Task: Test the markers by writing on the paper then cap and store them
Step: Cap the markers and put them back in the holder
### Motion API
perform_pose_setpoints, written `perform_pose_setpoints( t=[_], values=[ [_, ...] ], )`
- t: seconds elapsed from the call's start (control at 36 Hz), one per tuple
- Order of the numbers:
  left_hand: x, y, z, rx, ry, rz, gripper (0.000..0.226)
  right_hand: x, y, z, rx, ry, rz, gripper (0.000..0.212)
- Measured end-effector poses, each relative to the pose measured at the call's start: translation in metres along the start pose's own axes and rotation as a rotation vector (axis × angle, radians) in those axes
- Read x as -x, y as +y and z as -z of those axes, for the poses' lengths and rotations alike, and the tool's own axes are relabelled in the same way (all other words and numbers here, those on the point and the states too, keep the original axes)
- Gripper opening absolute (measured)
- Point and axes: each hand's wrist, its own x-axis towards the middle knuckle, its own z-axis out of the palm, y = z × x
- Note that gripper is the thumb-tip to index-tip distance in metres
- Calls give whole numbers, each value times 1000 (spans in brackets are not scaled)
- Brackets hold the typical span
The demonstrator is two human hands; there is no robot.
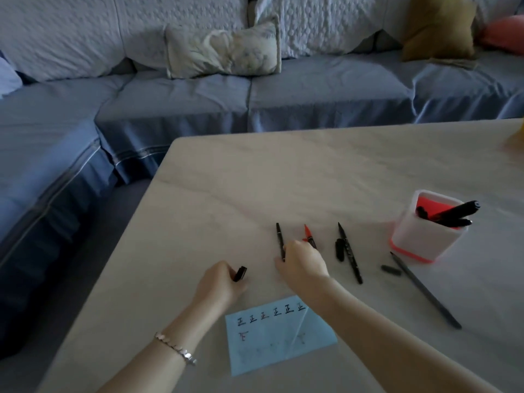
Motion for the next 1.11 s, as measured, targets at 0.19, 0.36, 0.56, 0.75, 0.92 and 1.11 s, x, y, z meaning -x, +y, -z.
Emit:
perform_pose_setpoints(
  t=[0.19,0.36,0.56,0.75,0.92,1.11],
  values=[
    [19,-12,13,354,36,-49,22,-30,-9,-13,110,-39,-113,17],
    [35,1,16,536,57,-61,19,-26,-2,-8,-64,-81,-99,26],
    [53,21,9,667,20,-158,10,24,1,45,-829,157,8,26],
    [78,44,0,652,23,-345,14,80,29,78,-1186,217,-10,28],
    [91,60,-6,647,-19,-402,22,93,49,76,-1218,247,-7,27],
    [102,70,-4,637,-24,-430,32,98,54,72,-1212,225,29,24]
  ],
)
